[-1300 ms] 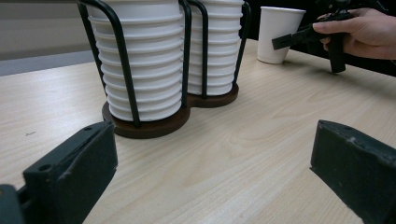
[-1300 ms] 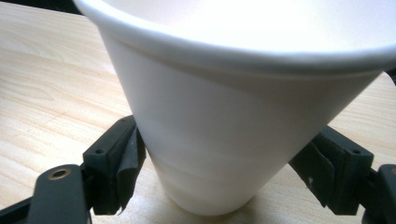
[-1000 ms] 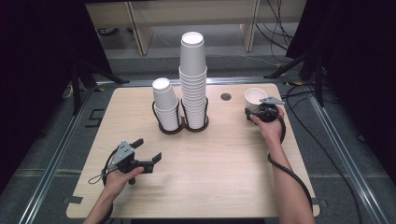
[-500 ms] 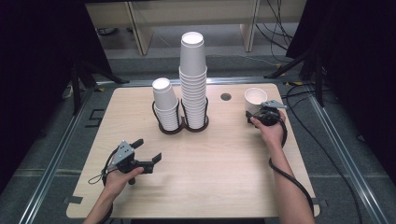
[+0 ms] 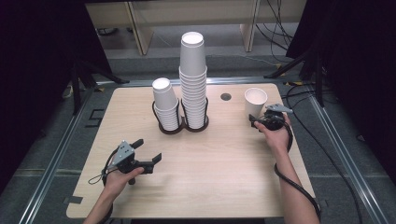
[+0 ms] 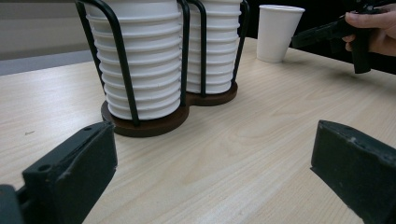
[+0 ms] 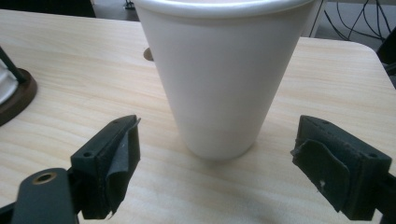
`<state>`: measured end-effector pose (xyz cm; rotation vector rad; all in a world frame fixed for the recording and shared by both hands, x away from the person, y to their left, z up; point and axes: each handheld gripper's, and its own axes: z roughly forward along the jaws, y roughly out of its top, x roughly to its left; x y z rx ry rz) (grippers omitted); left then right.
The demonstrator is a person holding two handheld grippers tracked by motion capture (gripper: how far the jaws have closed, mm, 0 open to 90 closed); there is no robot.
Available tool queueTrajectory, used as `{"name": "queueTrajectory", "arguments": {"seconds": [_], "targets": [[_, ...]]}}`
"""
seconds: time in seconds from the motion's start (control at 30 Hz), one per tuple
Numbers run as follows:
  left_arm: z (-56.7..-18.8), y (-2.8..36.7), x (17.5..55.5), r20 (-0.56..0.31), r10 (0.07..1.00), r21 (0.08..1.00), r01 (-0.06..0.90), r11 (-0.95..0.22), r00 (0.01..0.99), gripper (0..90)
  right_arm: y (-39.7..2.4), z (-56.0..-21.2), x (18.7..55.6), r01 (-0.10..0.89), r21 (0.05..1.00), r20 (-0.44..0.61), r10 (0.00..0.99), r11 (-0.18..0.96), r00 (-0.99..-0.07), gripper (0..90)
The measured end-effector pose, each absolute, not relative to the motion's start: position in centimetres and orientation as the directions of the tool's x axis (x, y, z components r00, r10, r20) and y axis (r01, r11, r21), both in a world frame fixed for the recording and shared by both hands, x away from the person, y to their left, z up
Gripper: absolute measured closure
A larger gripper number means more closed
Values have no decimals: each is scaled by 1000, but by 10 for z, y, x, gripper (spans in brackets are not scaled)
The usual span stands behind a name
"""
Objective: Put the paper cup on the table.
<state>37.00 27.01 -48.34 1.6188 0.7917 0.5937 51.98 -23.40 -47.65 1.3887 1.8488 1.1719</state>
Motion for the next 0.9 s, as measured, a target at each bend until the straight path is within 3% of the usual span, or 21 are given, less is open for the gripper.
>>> {"name": "queueTrajectory", "arguments": {"seconds": [0.5, 0.57, 0.77, 0.9], "targets": [[-485, 272, 369, -39, 774, 980, 177, -95, 632, 0, -230, -477, 482, 467, 876, 62, 934, 118, -352, 153], [-485, 272, 367, -53, 786, 972, 212, -101, 616, 0, -230, -476, 477, 458, 880, 51, 930, 131, -365, 153], [-486, 271, 370, -36, 771, 978, 179, -103, 636, 0, -229, -473, 460, 445, 888, 63, 930, 113, -363, 153], [-487, 270, 370, -36, 769, 979, 177, -101, 638, 0, -231, -472, 452, 424, 892, 21, 919, 160, -393, 153]]}}
